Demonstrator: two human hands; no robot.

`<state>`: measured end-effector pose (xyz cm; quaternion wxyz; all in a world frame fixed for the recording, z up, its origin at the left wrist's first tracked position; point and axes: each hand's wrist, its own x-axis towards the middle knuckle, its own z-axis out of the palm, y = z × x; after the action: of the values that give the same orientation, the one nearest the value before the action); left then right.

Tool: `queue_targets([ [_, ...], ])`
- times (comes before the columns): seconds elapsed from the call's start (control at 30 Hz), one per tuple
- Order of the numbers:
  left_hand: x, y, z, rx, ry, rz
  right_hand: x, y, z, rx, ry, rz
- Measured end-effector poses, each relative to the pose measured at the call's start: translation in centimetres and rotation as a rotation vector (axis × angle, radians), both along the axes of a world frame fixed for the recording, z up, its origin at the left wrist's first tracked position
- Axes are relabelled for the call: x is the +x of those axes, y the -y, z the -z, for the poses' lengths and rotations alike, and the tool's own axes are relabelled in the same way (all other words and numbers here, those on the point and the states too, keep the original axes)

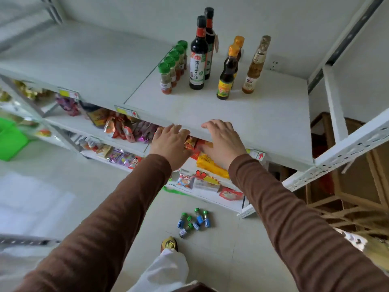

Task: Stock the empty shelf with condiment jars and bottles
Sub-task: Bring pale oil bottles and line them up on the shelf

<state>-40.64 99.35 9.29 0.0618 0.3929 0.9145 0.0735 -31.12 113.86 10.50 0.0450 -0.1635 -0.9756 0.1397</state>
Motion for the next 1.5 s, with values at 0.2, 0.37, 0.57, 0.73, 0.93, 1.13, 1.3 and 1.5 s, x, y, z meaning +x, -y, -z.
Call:
queue_targets([
  [0.2,9.4,11.4,1.7,-0.028,0.057,-0.236,6.4,9.4,1.2,0.005,0.053,-0.243],
  [0.37,16.4,21.0,1.8,-0.055,0.081,-0.422,10.1,18.1,1.8,-0.047,0.093,-0.383],
  [0.57,21.9,33.3,0.5,-0.024,0.056,-0.624,12.5,30.0,1.1,-0.025,0.058,-0.586],
  [0.73,26.7,44.7,-1.1,0.003,0.017,-0.761,14.4,42.0,0.5,-0.06,0.017,-0.735],
  [0.93,31.4,59.2,-2.2,0.025,-0.023,-0.857,16.8,56.5,0.4,-0.16,-0.035,-0.82],
  [1.13,32.9,69.3,-2.2,0.07,-0.034,-0.927,17.0,67.1,1.5,-0.238,-0.001,-0.848],
  [1.3,30.8,74.7,-1.6,0.086,-0.014,-1.005,13.2,73.6,1.7,-0.313,0.034,-0.825],
  [1.5,24.6,79.3,-0.1,0.113,0.047,-1.124,5.1,79.8,3.8,-0.428,0.078,-0.723],
])
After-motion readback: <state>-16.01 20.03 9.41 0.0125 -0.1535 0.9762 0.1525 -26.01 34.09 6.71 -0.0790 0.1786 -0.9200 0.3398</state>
